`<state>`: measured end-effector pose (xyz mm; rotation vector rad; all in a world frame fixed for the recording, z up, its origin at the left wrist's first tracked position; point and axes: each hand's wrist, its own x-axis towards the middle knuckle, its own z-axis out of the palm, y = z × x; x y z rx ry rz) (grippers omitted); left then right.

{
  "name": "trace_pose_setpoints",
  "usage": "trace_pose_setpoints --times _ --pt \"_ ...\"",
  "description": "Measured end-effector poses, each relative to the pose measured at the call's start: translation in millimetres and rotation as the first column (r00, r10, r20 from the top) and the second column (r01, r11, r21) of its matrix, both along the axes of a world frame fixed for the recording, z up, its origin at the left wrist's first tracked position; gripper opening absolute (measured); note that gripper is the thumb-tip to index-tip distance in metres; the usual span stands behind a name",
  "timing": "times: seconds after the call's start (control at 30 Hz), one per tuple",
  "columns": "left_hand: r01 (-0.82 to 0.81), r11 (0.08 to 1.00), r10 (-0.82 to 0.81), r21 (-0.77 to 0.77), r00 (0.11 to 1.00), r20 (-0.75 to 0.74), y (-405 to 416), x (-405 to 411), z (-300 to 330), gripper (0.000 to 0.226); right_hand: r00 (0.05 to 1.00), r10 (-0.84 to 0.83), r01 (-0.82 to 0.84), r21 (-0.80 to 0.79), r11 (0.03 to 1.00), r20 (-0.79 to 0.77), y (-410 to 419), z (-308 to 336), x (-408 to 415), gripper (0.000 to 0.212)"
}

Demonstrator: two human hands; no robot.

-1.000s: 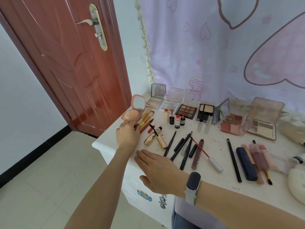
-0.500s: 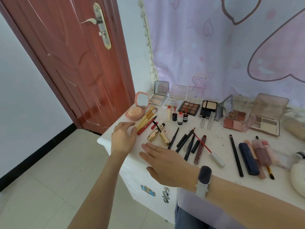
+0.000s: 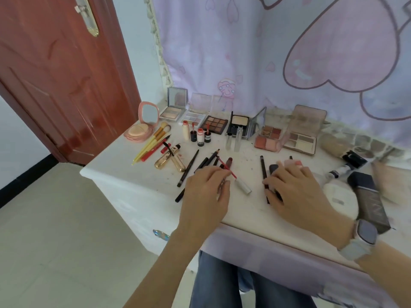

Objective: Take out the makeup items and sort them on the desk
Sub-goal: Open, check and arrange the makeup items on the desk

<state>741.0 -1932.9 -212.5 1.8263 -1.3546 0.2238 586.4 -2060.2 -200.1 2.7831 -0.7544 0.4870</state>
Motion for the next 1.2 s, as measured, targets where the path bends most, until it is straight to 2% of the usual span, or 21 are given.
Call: trace_pose_setpoints --times 0.03,0.13,0.27,0.33,0.47,0.53,0.6,0.73,0.83,0.93,1.03,1.13,1.2 --pt "0.029 1.0 -0.029 0.011 0.999 0.015 -1.0 -10.4 -3.2 0.021 0.999 0.023 -0.024 -0.027 0.999 -0.044 2.4 -2.4 -1.7 0.012" --pt "0.082 0.995 -0.083 0.048 0.996 0.025 -2.0 -29.6 -11.7 0.021 0.977 0.005 -0.007 -0.007 1.0 -0.213 10.4 -2.9 -1.2 0.033" --pt "0.089 0.994 -0.088 0.07 0.996 -0.02 -1.3 -33.8 -17.0 0.021 0.969 -0.062 0.06 -0.018 0.998 -0.238 14.0 -0.5 3.1 0.016" --pt "0.072 0.995 -0.07 0.063 0.997 -0.028 -1.8 -32.7 -17.5 0.02 0.961 -0.135 0.134 -0.02 0.991 -0.242 16.8 2.0 7.5 0.015" --pt "0.038 0.996 -0.033 0.076 0.997 -0.068 -3.4 -30.0 -18.0 0.019 0.952 -0.229 0.234 0.002 0.972 -0.204 21.8 3.4 16.2 0.027" --pt "0.038 0.996 -0.031 0.078 0.996 -0.083 -3.6 -28.9 -18.9 0.02 0.942 -0.268 0.272 -0.008 0.962 -0.2 20.9 3.8 18.3 0.025" --pt "0.035 0.997 -0.028 0.073 0.995 -0.096 -3.7 -27.7 -19.0 0.02 0.945 -0.285 0.298 0.06 0.953 -0.16 15.9 2.5 18.7 0.021" --pt "0.038 0.998 -0.03 0.047 0.987 -0.155 -6.3 -26.8 -14.5 0.023 0.942 -0.336 0.331 0.125 0.935 0.023 0.8 20.6 6.2 0.018" --pt "0.036 0.999 -0.034 0.009 0.986 -0.161 -11.0 -30.7 -7.7 0.026 0.906 -0.291 0.214 0.26 0.941 0.307 -7.0 41.7 -5.5 0.014" --pt "0.0 0.998 -0.008 -0.069 0.993 -0.115 -14.4 -39.4 3.3 0.031 0.768 -0.296 0.009 0.453 0.891 0.567 -5.1 53.9 -8.6 0.011" --pt "0.029 0.998 -0.032 -0.049 0.998 -0.049 -12.9 -42.0 12.1 0.037 0.73 -0.291 -0.226 0.62 0.751 0.618 4.9 54.0 -0.5 0.021" --pt "0.129 0.99 -0.118 0.057 0.98 -0.159 -6.0 -35.1 13.7 0.027 0.732 -0.257 -0.349 0.672 0.653 0.63 14.0 46.6 11.9 0.026" --pt "0.086 0.993 -0.071 0.079 0.983 -0.172 1.3 -29.0 9.8 0.024 0.721 -0.286 -0.415 0.724 0.551 0.631 18.2 41.4 20.2 0.025"
